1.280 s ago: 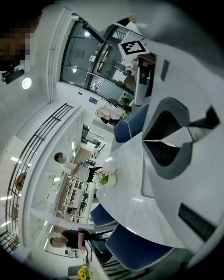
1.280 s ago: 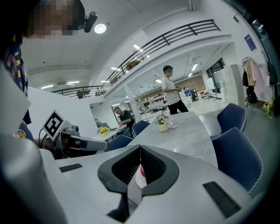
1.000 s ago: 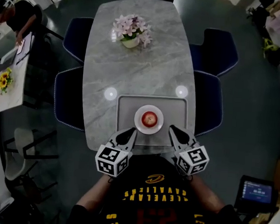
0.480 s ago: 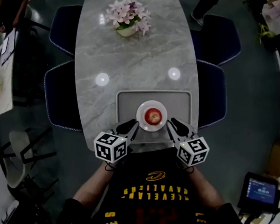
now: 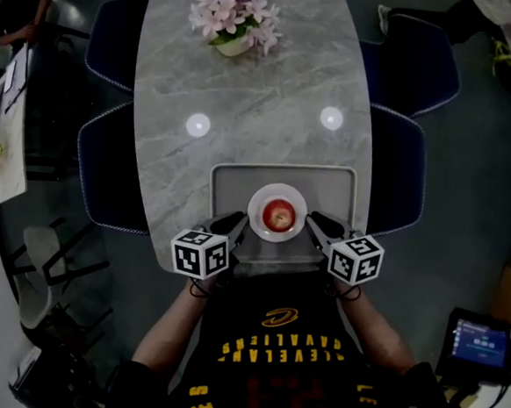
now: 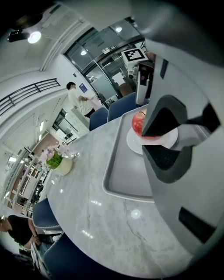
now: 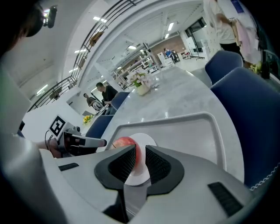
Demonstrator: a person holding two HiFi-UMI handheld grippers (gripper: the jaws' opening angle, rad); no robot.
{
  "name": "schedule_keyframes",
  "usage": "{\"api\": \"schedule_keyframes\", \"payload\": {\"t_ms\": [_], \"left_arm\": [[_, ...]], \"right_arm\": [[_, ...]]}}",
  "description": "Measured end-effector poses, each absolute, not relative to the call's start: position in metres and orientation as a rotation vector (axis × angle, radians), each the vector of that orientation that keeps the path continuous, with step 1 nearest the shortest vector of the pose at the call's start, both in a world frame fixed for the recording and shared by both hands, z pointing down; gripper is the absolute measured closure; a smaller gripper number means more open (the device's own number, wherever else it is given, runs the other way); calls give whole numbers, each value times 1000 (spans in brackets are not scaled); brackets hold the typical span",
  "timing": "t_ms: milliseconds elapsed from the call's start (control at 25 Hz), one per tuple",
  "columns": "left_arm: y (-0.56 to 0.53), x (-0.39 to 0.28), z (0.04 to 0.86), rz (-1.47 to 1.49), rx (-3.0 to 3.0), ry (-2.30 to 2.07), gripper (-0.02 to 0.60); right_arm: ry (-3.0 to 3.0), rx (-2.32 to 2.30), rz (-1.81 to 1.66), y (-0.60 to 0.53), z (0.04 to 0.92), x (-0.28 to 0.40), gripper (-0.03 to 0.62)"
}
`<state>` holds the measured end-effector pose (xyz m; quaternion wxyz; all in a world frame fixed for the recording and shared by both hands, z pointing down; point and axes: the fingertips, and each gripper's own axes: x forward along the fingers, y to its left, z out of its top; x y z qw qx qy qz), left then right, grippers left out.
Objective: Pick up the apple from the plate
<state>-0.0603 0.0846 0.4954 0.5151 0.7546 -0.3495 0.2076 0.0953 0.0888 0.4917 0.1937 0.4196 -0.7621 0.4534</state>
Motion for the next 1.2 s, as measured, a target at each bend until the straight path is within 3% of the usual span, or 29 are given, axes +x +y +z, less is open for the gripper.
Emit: {"api": "schedule_keyframes", "payload": {"t_ms": [480, 1200], "left_arm": [[78, -50, 552, 532, 1643, -763, 532], [108, -47, 553, 518, 1538, -642, 534]], "right_arm": [[-2004, 985, 1507, 77, 554, 108, 525], [-1965, 872, 1717, 98, 550, 94, 525]]}}
